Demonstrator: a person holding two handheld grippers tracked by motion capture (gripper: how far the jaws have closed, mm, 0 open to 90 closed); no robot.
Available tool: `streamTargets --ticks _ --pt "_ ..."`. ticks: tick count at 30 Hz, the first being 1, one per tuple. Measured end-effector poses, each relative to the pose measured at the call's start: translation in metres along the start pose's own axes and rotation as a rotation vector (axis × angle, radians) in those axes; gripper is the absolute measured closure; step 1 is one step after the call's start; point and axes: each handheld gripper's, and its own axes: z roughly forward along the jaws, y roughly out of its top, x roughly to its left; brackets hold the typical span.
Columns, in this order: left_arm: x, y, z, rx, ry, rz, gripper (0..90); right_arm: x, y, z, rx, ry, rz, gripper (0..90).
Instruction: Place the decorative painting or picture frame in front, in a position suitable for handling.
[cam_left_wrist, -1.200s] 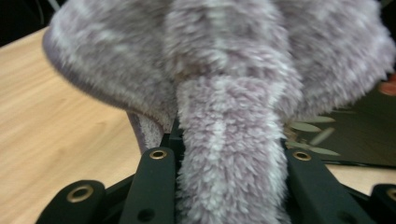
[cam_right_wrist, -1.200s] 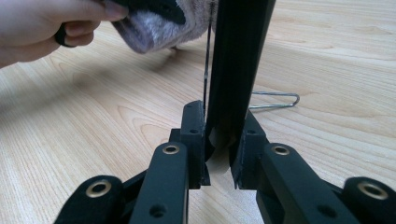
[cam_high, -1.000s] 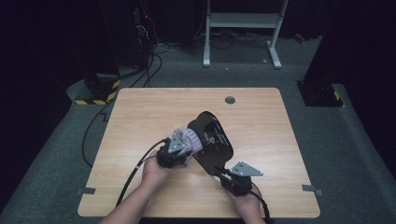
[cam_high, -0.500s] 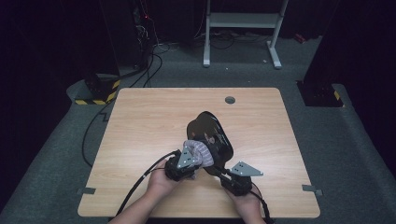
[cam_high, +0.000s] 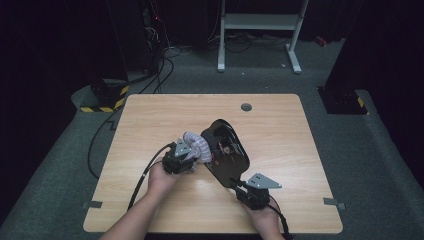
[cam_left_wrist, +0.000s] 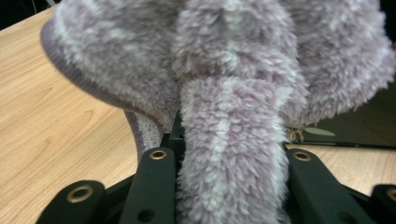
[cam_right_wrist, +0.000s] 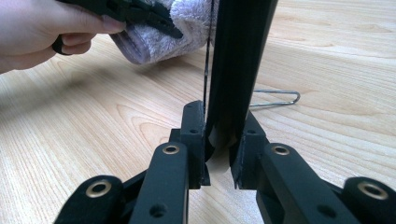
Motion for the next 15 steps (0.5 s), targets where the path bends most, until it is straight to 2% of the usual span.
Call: streamTargets --ticks 4,5,10,11,12,13,14,15 --pt "-0.011 0.000 -0.001 0.001 -0.028 0.010 67.7 0.000 0.000 0.000 0.002 -0.001 0.000 77.8" --pt "-0.020 0.000 -0.001 -0.001 -0.059 0.020 67.7 0.000 0.000 0.000 0.001 -0.001 0.000 77.8" --pt "-0.044 0.002 -0.007 -0.009 -0.127 0.064 67.7 0.000 0.000 0.000 0.001 -0.002 0.000 77.8" --pt "-0.044 0.002 -0.007 -0.009 -0.127 0.064 67.7 0.000 0.000 0.000 0.001 -0.001 0.000 77.8" --pt "-0.057 0.004 -0.009 -0.020 -0.160 0.099 67.7 0.000 0.000 0.000 0.001 -0.001 0.000 77.8" --pt "-0.057 0.004 -0.009 -0.020 -0.160 0.099 67.7 0.000 0.000 0.000 0.002 -0.001 0.000 77.8" --pt "-0.068 0.005 -0.011 -0.026 -0.183 0.122 67.7 0.000 0.000 0.000 0.002 -0.001 0.000 77.8" --pt "-0.071 0.005 -0.011 -0.028 -0.186 0.127 67.7 0.000 0.000 0.000 0.002 -0.001 0.000 77.8"
